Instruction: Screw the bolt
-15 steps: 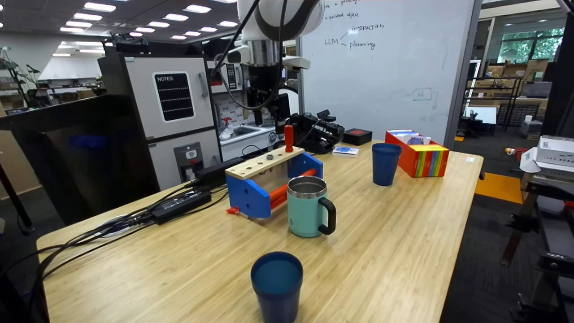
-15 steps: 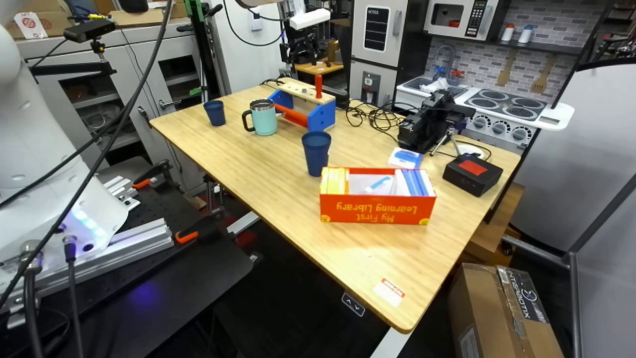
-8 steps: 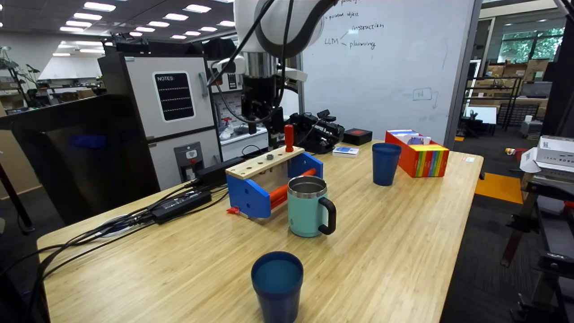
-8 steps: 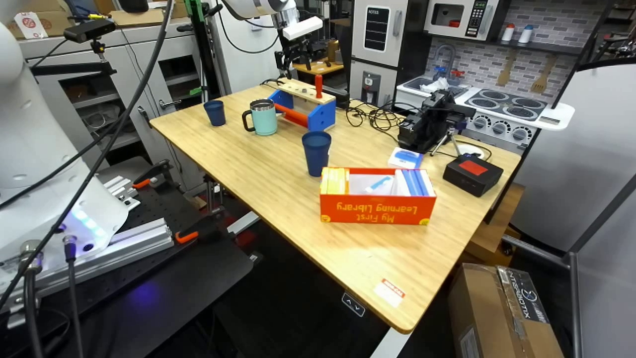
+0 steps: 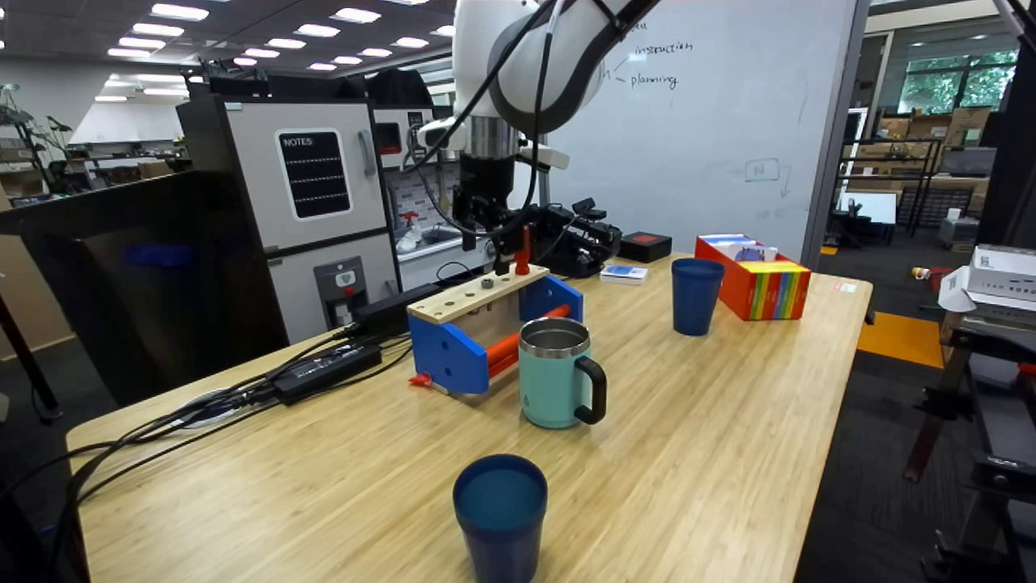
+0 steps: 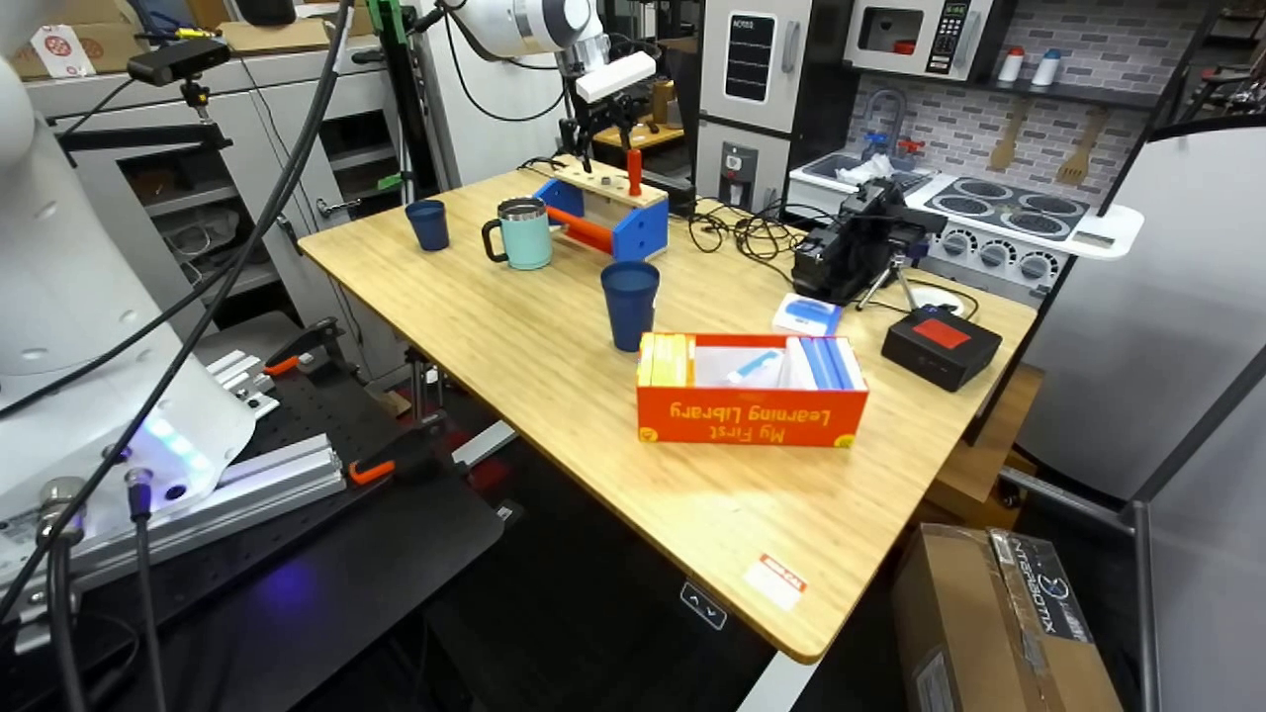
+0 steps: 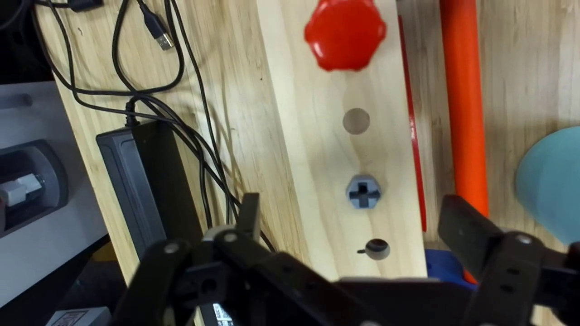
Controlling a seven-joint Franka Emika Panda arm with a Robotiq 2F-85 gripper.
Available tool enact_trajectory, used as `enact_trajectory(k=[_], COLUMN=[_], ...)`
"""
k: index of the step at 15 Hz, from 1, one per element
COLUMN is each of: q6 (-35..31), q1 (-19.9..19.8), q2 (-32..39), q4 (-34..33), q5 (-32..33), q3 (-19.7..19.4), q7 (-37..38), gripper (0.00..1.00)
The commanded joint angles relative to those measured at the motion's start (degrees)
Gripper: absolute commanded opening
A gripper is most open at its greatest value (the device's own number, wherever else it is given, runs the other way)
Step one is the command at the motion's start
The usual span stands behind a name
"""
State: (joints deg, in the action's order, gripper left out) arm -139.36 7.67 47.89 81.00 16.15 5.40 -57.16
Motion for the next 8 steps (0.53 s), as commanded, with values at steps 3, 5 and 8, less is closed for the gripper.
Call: enact_trajectory(k=[3, 5, 8], q6=[-0.86, -0.95, -0.97], q1=[-2.25, -2.82, -2.82], q2=[0.39, 0.4, 0.41], q4=[0.13, 0.13, 0.13], q5=[-0.6, -0.87, -0.91], q3=[2.11, 2.8, 3.01], q7=[-3.23, -4.22, -4.37], gripper=[1.0, 1.0, 1.0])
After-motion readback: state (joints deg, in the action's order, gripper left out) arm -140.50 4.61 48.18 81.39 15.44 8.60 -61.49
